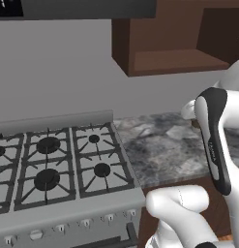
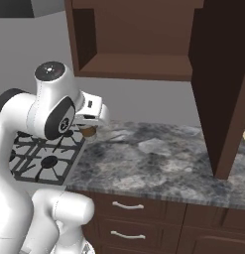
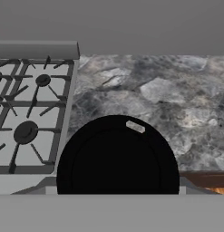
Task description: Sort all alcoholic drinks to one cabinet, and non-alcoholic drinks to the other.
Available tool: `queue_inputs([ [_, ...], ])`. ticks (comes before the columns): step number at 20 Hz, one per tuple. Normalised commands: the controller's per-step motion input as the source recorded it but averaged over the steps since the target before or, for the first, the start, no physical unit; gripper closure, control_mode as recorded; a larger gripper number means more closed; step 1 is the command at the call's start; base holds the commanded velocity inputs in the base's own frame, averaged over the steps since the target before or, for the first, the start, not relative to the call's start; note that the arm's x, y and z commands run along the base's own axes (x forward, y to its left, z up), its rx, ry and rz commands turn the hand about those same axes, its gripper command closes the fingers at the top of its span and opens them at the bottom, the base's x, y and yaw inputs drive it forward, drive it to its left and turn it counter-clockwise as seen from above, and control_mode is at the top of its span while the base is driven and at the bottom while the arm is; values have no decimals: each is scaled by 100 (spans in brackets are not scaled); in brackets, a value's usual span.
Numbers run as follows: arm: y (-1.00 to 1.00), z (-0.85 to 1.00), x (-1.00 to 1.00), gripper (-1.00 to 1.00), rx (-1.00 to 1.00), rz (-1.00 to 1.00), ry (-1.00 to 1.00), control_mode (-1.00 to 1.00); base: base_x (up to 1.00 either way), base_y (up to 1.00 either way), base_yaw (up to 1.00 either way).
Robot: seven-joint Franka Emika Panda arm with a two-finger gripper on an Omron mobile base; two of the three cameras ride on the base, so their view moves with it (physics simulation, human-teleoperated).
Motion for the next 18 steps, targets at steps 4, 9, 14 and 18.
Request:
queue_inputs([
  [4, 0, 0, 0, 100, 0, 0, 0, 100, 0, 0, 0],
  [9, 0, 1, -1, 100, 0, 0, -1, -100, 0, 0, 0],
  [14, -1, 17, -6, 100, -2, 0, -6, -100, 0, 0, 0],
  [18, -8, 26, -12, 100, -2, -1, -4, -100, 0, 0, 0],
])
